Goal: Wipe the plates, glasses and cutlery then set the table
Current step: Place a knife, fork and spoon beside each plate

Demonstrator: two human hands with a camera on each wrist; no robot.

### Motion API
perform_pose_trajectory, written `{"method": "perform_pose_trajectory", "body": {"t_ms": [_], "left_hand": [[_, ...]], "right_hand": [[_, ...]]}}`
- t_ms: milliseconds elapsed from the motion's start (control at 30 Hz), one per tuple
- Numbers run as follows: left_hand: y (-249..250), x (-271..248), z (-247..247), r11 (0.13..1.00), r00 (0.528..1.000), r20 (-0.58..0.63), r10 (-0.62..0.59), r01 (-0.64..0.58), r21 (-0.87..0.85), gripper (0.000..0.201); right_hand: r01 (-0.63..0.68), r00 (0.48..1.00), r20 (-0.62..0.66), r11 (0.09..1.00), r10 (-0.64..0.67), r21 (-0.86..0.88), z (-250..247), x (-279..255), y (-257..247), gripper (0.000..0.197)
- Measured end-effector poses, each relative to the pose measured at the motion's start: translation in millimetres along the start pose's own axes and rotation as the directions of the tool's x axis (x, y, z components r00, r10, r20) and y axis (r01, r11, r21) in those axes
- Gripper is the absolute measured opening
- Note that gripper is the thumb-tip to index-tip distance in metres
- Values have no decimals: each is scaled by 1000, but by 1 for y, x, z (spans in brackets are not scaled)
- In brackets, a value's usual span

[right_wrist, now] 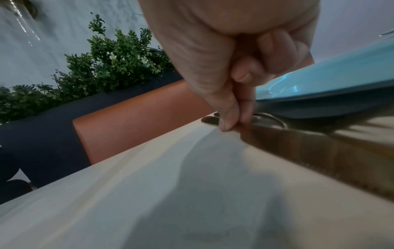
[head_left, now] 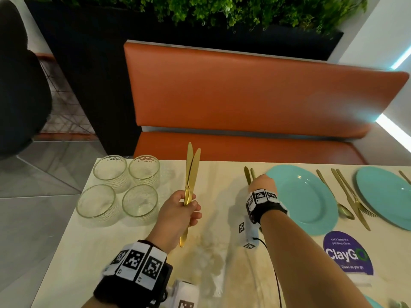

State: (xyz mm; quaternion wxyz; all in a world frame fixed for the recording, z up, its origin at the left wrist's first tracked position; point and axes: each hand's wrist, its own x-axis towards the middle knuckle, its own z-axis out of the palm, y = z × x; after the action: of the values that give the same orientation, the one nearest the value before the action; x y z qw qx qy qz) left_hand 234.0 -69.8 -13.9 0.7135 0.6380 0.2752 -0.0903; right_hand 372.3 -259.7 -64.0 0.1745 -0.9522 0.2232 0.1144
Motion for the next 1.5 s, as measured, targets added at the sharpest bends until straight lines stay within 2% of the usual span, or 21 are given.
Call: {"method": "perform_pose_trajectory", "body": {"t_ms": [167, 300, 400, 467, 533, 600, 667, 767, 833, 900, 1000, 1100, 1233, 1333, 1400, 1500], "left_hand": [[1, 0, 7, 999, 999, 16, -35, 36, -18, 13], [7, -2, 10, 994, 996, 47, -73, 77, -72, 18], [10, -8, 11, 989, 995, 72, -73, 81, -121, 22], [11, -15, 15, 987, 994, 94, -62, 74, -140, 19], [12, -24, 22, 987, 990, 135, -46, 66, -146, 19], [15, -37, 33, 988, 981, 190, -27, 55, -144, 23], [13, -52, 46, 990, 971, 239, -15, 47, -130, 25], [1, -77, 68, 998, 945, 327, -18, 39, -57, 23], [-8, -93, 83, 1000, 922, 387, -6, 10, -8, 24], [-14, -108, 98, 999, 905, 424, 4, -21, 36, 25], [-27, -129, 123, 996, 880, 476, -4, -38, 78, 23], [-42, -138, 146, 989, 876, 481, -37, -36, 143, 20], [-53, -145, 175, 989, 918, 393, -59, 1, 148, 23], [-57, -147, 192, 990, 945, 324, -49, 4, 139, 23], [-62, -145, 204, 986, 960, 275, -49, 4, 164, 24], [-70, -143, 218, 983, 980, 193, -51, 15, 181, 25]], "right_hand": [[5, 1000, -25, 1000, -6, -26, 0, -5, -2, 23], [51, 998, 25, 998, -49, -43, -14, -18, -12, 24], [218, 971, 99, 976, -216, -6, -30, -43, -22, 32], [279, 926, 195, 934, -323, 221, -40, -74, -21, 30], [207, 887, 286, 865, -363, 457, -49, -109, -16, 28], [217, 865, 300, 840, -401, 497, -50, -135, -5, 24], [188, 901, 242, 825, -361, 533, -52, -154, 11, 20], [96, 964, 154, 825, -217, 557, -64, -171, 45, 17], [103, 979, 90, 829, -182, 550, -72, -181, 71, 16], [102, 989, 36, 827, -146, 553, -80, -189, 95, 26], [61, 997, -2, 767, -78, 638, -90, -196, 133, 26], [37, 999, -23, 729, -29, 684, -101, -193, 170, 27], [-47, 997, -11, 708, 76, 705, -125, -177, 237, 29], [-98, 989, -32, 803, 145, 588, -145, -158, 302, 21], [-196, 977, -3, 897, 215, 397, -153, -147, 348, 13], [-301, 953, 53, 951, 298, 72, -144, -133, 405, 25]]}}
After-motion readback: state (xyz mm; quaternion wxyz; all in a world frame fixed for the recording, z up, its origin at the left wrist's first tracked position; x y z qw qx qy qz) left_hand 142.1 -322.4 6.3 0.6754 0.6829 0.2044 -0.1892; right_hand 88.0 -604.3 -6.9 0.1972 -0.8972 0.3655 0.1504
